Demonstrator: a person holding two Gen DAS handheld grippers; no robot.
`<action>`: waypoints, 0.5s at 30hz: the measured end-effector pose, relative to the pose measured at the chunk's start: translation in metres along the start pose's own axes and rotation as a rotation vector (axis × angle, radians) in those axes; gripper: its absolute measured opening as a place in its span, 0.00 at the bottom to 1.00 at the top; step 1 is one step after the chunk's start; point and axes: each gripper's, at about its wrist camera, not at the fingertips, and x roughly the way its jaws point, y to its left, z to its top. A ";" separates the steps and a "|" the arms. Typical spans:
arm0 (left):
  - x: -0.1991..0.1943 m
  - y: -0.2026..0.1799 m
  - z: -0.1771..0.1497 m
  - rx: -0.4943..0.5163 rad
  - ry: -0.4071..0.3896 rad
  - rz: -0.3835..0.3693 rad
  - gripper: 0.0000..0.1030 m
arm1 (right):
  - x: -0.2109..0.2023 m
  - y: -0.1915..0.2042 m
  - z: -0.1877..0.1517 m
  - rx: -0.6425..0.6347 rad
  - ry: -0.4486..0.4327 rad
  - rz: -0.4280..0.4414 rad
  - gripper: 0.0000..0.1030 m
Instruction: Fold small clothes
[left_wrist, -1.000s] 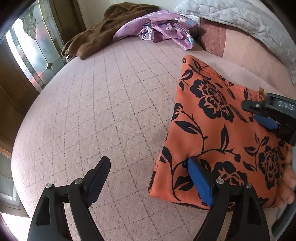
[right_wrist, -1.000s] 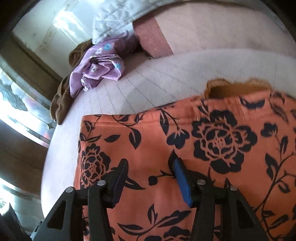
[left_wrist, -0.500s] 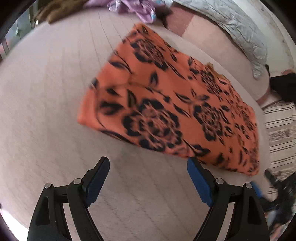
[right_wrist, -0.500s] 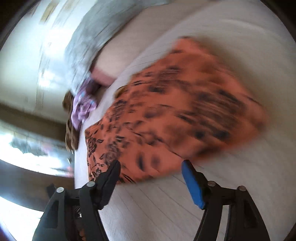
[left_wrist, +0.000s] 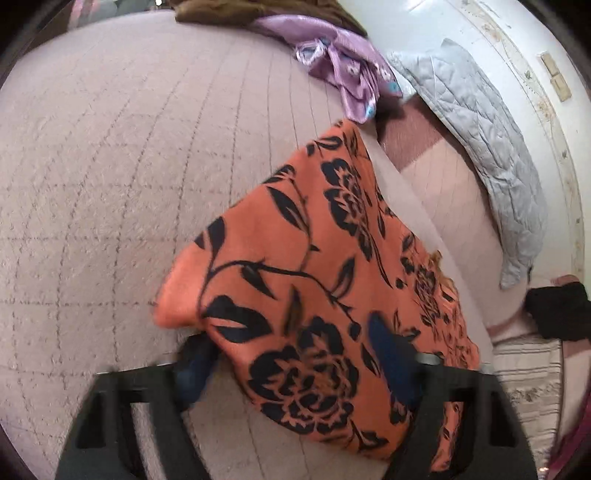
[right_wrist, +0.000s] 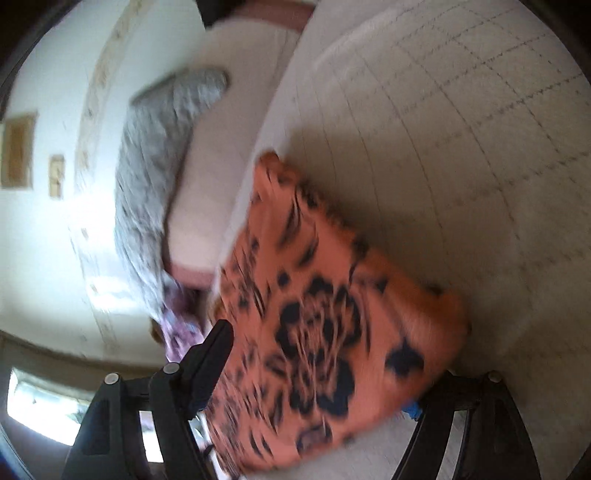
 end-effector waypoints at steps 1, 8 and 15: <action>0.002 -0.002 0.000 0.024 -0.007 0.026 0.45 | 0.002 0.002 0.001 -0.025 -0.012 -0.001 0.71; -0.017 0.000 -0.002 0.061 -0.043 -0.018 0.24 | 0.007 0.016 -0.004 -0.137 0.001 -0.072 0.18; -0.073 -0.003 -0.016 0.133 -0.090 -0.053 0.22 | -0.037 0.057 -0.036 -0.333 -0.117 -0.041 0.16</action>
